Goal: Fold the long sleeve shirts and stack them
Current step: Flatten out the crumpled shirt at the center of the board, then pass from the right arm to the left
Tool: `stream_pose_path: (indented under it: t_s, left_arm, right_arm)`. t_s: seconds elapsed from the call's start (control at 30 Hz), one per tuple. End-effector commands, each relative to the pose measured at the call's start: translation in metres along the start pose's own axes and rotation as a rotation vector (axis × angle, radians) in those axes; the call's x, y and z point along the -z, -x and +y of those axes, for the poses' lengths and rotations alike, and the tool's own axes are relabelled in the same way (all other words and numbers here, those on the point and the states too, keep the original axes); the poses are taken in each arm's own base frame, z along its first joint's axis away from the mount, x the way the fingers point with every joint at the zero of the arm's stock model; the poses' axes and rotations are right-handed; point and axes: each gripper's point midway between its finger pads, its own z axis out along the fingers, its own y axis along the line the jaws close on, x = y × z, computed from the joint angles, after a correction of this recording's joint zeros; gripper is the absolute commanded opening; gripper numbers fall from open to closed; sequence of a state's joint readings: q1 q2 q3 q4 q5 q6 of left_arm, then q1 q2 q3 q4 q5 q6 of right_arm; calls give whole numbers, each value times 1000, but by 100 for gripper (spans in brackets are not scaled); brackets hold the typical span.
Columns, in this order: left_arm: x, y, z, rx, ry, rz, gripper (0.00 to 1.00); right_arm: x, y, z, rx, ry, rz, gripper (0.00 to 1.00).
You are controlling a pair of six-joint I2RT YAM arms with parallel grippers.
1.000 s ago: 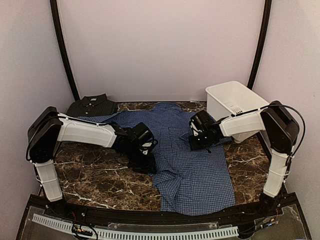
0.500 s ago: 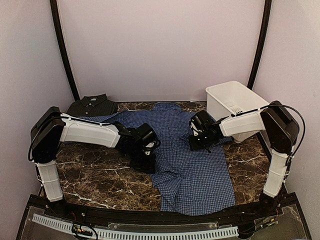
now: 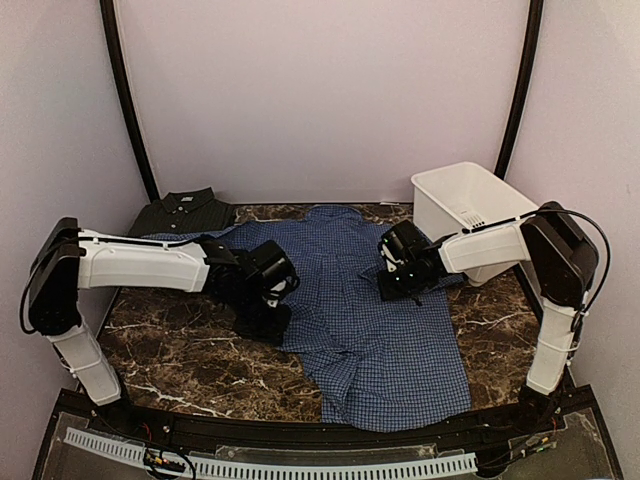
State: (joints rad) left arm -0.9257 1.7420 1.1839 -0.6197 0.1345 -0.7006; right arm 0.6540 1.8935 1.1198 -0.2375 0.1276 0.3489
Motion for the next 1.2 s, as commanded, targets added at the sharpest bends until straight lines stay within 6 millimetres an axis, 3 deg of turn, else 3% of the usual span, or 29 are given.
stream_pose_path:
  t_s: [0.0,0.3,0.4,0.5,0.77,0.8,0.87,1.0,1.17]
  left_arm:
    - [19,-51,41,61,102,91,0]
    - [46,-162,116,248,231,297,0]
    - [56,-185,135,277,291,337,0]
    - [64,-193,146,292,347,356,0]
    - [63,-188,134,267,317,388,2]
    - [64,-189,135,263,329,398,6]
    - [68,-183,135,244,354,390,31]
    - [81,-144,124,211,359,261,51]
    - [101,-74,92,168,300,82,58]
  right_arm:
    - [-12,-24,-1,17,-6,73,0]
    - [-8,-14,4,23,18,45,0]
    - [-7,-12,5,26,26,38,0]
    - [-5,-10,7,27,33,30,0]
    - [5,-3,4,37,22,5,0]
    - [7,-2,4,37,24,1,0]
    - [11,2,5,40,29,-6,0]
    - [27,14,6,41,31,-38,0]
    - [47,30,9,39,43,-76,0]
